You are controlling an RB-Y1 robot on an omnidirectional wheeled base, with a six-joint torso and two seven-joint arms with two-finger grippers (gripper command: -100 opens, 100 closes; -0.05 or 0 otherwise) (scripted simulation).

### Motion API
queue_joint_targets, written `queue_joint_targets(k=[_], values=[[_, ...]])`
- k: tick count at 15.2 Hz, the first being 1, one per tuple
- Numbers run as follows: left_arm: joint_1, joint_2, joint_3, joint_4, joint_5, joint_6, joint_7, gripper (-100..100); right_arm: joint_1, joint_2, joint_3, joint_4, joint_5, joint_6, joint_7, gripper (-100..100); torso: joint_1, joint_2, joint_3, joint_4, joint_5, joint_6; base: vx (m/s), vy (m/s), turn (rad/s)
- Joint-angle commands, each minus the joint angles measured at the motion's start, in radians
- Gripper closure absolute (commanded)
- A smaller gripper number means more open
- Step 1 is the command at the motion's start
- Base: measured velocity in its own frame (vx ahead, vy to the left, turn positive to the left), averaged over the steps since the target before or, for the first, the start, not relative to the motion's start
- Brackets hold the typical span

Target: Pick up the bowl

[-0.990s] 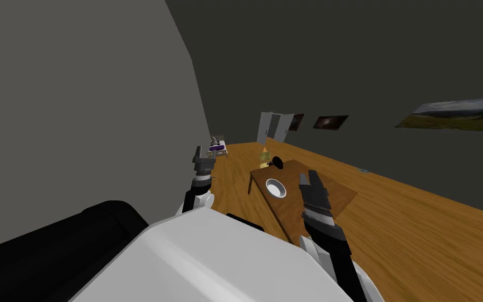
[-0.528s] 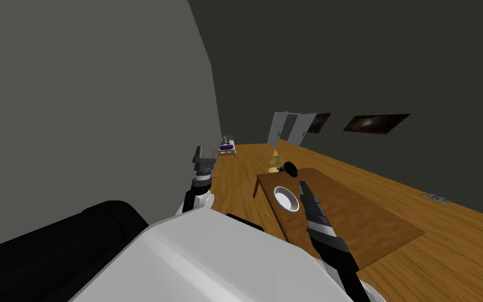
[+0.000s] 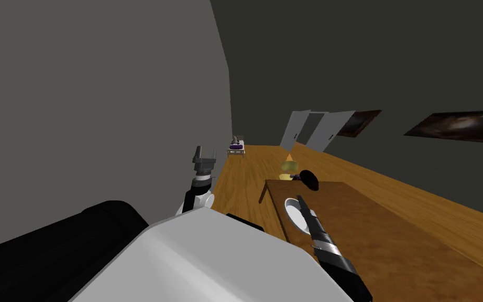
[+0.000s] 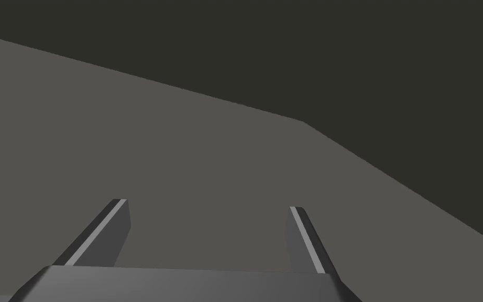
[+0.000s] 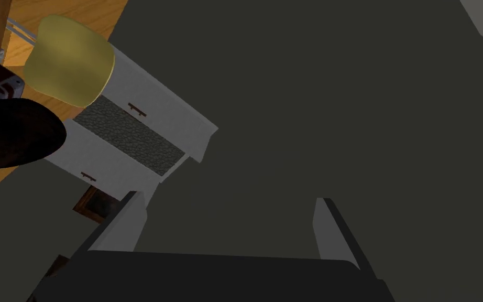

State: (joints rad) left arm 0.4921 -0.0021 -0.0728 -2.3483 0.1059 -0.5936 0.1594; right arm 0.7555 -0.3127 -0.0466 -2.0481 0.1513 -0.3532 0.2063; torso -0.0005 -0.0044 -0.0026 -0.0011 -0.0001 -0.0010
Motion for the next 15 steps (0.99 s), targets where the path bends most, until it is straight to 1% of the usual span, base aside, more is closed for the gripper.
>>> queue_joint_targets(k=[1, 3, 4, 6, 7, 8, 9, 10, 11, 12, 13, 14, 15], values=[[0.0, 0.0, 0.0, 0.0, 0.0, 0.0, 0.0, 0, 0.028, -0.015, -0.002, 0.021, 0.004, 0.01, 0.023, -100, 0.0, 0.0, 0.0, 0.0, 0.0, 0.0, 0.043, -0.016, 0.361], [0.0, 0.0, 0.0, 0.0, 0.0, 0.0, 0.0, 0, 0.078, -0.051, -0.007, 0.076, 0.013, 0.035, 0.072, -100, 0.0, 0.0, 0.0, 0.0, 0.0, 0.0, 0.051, -0.011, 0.499], [0.0, 0.0, 0.0, 0.0, 0.0, 0.0, 0.0, 0, 0.078, -0.051, -0.007, 0.086, 0.013, 0.035, 0.072, -100, 0.0, 0.0, 0.0, 0.0, 0.0, 0.0, 0.05, -0.019, 0.39], [0.0, 0.0, 0.0, 0.0, 0.0, 0.0, 0.0, 0, 0.13, -0.085, -0.01, 0.151, 0.022, 0.06, 0.121, -100, 0.0, 0.0, 0.0, 0.0, 0.0, 0.0, 0.053, -0.013, 0.463], [0.0, 0.0, 0.0, 0.0, 0.0, 0.0, 0.0, 0, 0.13, -0.085, -0.01, 0.154, 0.022, 0.06, 0.123, -100, 0.0, -0.001, 0.0, 0.0, 0.0, 0.0, 0.05, -0.008, 0.422], [0.0, 0.0, 0.0, 0.0, 0.0, 0.0, 0.0, 0, 0.156, -0.101, -0.011, 0.179, 0.027, 0.073, 0.149, -100, 0.001, -0.001, 0.0, 0.0, 0.0, 0.0, 0.041, -0.005, 0.442], [0.0, 0.0, 0.0, 0.0, 0.0, 0.0, 0.0, 0, 0.156, -0.101, -0.011, 0.188, 0.027, 0.073, 0.149, -100, 0.001, -0.001, 0.0, 0.0, 0.0, 0.0, 0.036, -0.005, 0.393], [0.0, 0.0, 0.0, 0.0, 0.0, 0.0, 0.0, 0, 0.182, -0.117, -0.011, 0.221, 0.032, 0.086, 0.174, -100, 0.001, 0.0, 0.0, 0.0, 0.0, 0.0, 0.036, -0.002, 0.461], [0.0, 0.0, 0.0, 0.0, 0.0, 0.0, 0.0, 0, 0.182, -0.117, -0.011, 0.223, 0.032, 0.086, 0.174, -100, 0.001, 0.0, 0.0, 0.0, 0.0, 0.0, 0.034, -0.002, 0.395], [0.0, 0.0, 0.0, 0.0, 0.0, 0.0, 0.0, 0, 0.207, -0.132, -0.011, 0.255, 0.037, 0.098, 0.2, -100, 0.002, 0.0, 0.0, 0.0, 0.001, 0.0, 0.034, 0.002, 0.377], [0.0, 0.0, 0.0, 0.0, 0.0, 0.0, 0.0, 0, 0.207, -0.132, -0.011, 0.257, 0.037, 0.098, 0.2, -100, 0.002, 0.0, 0.0, 0.0, 0.001, 0.0, 0.03, 0.0, 0.341], [0.0, 0.0, 0.0, 0.0, 0.0, 0.0, 0.0, 0, 0.233, -0.146, -0.01, 0.291, 0.042, 0.111, 0.226, -100, 0.002, 0.0, 0.0, 0.0, 0.0, 0.0, 0.03, 0.002, 0.405], [0.0, 0.0, 0.0, 0.0, 0.0, 0.0, 0.0, 0, 0.233, -0.146, -0.01, 0.291, 0.042, 0.111, 0.226, -100, 0.002, 0.0, 0.0, 0.0, 0.0, 0.0, 0.029, -0.004, 0.327]])
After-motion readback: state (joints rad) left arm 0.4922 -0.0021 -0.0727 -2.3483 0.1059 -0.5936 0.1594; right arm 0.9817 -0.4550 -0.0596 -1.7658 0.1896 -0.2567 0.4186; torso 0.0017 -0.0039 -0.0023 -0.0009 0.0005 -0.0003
